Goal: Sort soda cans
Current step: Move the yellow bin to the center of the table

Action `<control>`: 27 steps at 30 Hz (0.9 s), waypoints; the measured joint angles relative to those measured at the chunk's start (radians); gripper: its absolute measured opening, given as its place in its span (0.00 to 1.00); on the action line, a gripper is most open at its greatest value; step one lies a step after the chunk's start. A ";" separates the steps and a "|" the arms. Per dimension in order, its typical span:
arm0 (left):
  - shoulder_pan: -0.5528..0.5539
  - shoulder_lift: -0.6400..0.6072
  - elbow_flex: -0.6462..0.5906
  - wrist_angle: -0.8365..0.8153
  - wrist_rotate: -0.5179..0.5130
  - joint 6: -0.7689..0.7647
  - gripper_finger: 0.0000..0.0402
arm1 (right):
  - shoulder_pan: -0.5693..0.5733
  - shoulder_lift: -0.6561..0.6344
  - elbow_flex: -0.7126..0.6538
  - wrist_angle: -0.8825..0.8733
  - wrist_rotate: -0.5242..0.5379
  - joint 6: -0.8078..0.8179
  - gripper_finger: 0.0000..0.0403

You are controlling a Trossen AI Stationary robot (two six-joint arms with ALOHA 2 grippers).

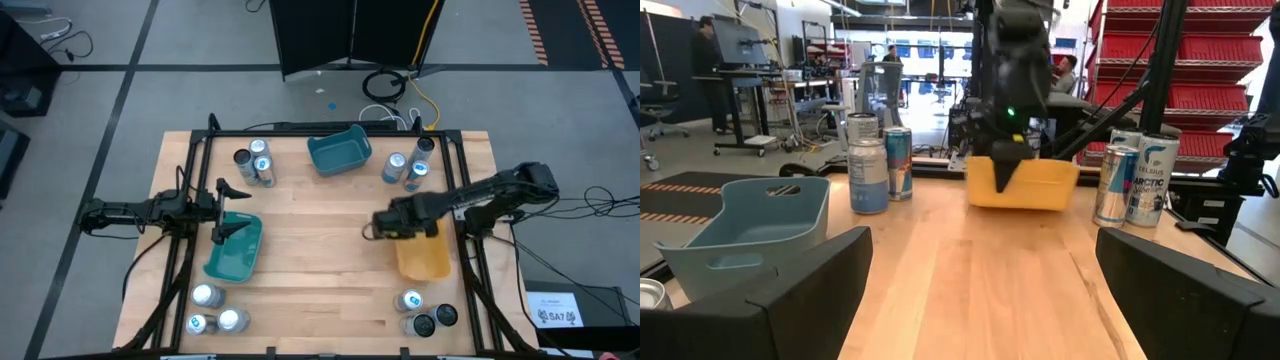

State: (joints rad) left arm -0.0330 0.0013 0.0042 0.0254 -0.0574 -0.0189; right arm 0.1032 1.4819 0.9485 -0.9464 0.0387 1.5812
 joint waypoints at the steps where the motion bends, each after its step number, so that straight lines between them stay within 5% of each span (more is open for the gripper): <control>1: 0.000 0.000 0.000 0.000 0.000 0.000 0.98 | -0.023 0.016 0.040 -0.006 0.010 -0.050 0.00; 10: 0.000 0.000 0.000 0.001 0.000 0.000 0.98 | -0.118 0.379 0.556 -0.119 0.015 -0.420 0.00; 21: 0.000 0.000 0.000 0.001 0.000 0.000 0.98 | -0.115 0.932 1.382 -0.311 0.012 -0.900 0.00; 27: 0.000 0.002 0.000 0.001 -0.001 0.000 0.98 | -0.095 0.952 1.304 -0.184 -0.037 -1.154 0.00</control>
State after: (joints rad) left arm -0.0330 0.0036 0.0044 0.0267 -0.0582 -0.0189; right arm 0.0079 2.4344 2.2520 -1.1306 0.0019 0.4268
